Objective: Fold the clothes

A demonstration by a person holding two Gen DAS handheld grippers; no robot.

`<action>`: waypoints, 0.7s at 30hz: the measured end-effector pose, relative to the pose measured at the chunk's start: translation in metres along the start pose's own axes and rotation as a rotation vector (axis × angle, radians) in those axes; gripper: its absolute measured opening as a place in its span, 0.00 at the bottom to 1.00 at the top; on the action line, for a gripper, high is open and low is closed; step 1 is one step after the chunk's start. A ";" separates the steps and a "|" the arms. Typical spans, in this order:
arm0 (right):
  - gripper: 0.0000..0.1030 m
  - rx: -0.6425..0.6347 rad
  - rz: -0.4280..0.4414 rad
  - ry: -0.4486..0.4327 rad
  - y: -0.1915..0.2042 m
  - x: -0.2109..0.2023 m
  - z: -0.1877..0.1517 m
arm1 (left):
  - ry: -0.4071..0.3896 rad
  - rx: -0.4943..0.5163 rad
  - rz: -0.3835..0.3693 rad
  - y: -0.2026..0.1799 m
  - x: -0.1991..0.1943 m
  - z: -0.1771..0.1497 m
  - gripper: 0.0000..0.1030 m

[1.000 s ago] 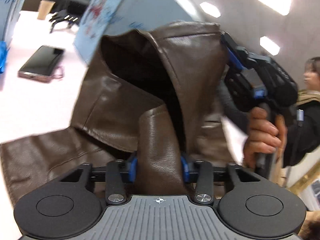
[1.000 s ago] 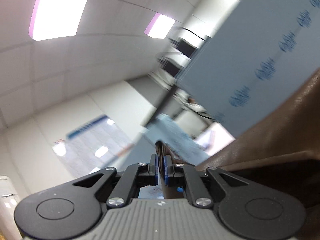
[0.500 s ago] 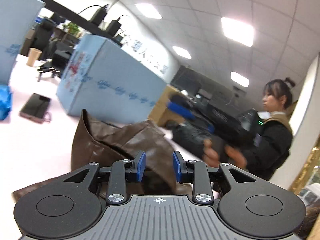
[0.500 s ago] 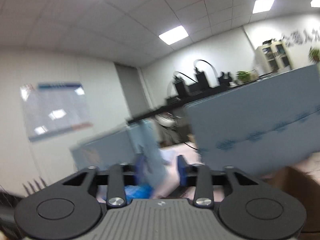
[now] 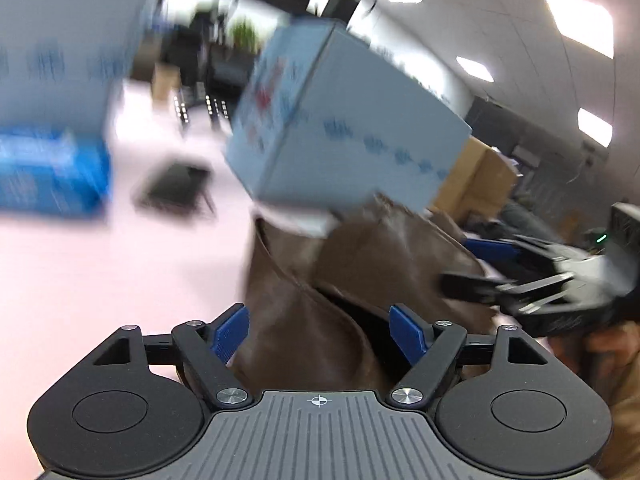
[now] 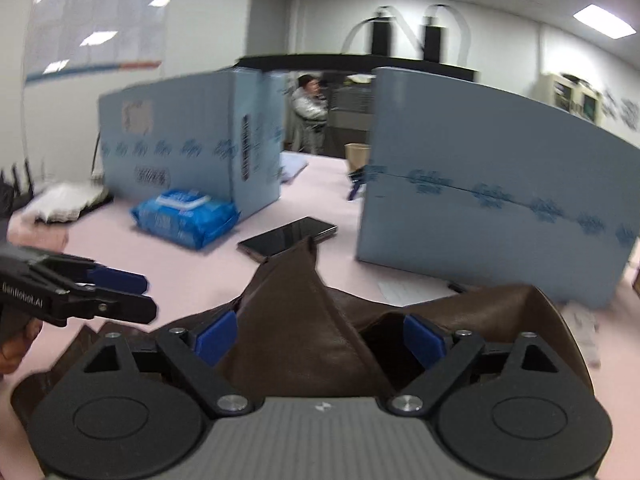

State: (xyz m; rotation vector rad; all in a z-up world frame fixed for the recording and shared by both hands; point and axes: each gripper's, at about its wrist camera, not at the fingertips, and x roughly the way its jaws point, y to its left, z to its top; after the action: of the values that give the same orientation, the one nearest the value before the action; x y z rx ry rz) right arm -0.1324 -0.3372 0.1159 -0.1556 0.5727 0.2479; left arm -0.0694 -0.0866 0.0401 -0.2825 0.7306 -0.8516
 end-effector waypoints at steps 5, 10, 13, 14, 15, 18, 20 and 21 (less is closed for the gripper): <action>0.05 0.014 0.086 0.095 0.004 0.006 -0.027 | 0.122 0.090 -0.055 -0.013 0.002 -0.015 0.26; 0.03 0.266 0.270 -0.090 -0.021 -0.027 -0.041 | 0.129 0.147 -0.112 -0.025 0.008 -0.025 0.08; 0.03 0.458 0.436 -0.244 -0.046 -0.045 -0.040 | 0.067 0.104 -0.185 -0.026 0.006 -0.023 0.07; 0.03 0.492 0.476 -0.272 -0.050 -0.047 -0.039 | 0.047 0.089 -0.209 -0.026 0.007 -0.022 0.07; 0.03 0.527 0.515 -0.300 -0.054 -0.049 -0.037 | 0.019 0.059 -0.251 -0.027 0.005 -0.021 0.07; 0.03 0.579 0.617 -0.394 -0.058 -0.059 -0.022 | -0.052 0.033 -0.304 -0.034 -0.006 -0.021 0.07; 0.03 0.574 0.663 -0.458 -0.058 -0.070 -0.007 | -0.091 0.032 -0.328 -0.041 -0.017 -0.021 0.07; 0.03 0.564 0.695 -0.495 -0.056 -0.077 0.001 | -0.117 0.043 -0.336 -0.045 -0.027 -0.020 0.07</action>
State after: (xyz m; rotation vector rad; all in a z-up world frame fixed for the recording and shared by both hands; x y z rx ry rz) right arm -0.1791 -0.4052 0.1641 0.6514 0.1652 0.7602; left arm -0.1214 -0.0941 0.0604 -0.4203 0.5621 -1.1571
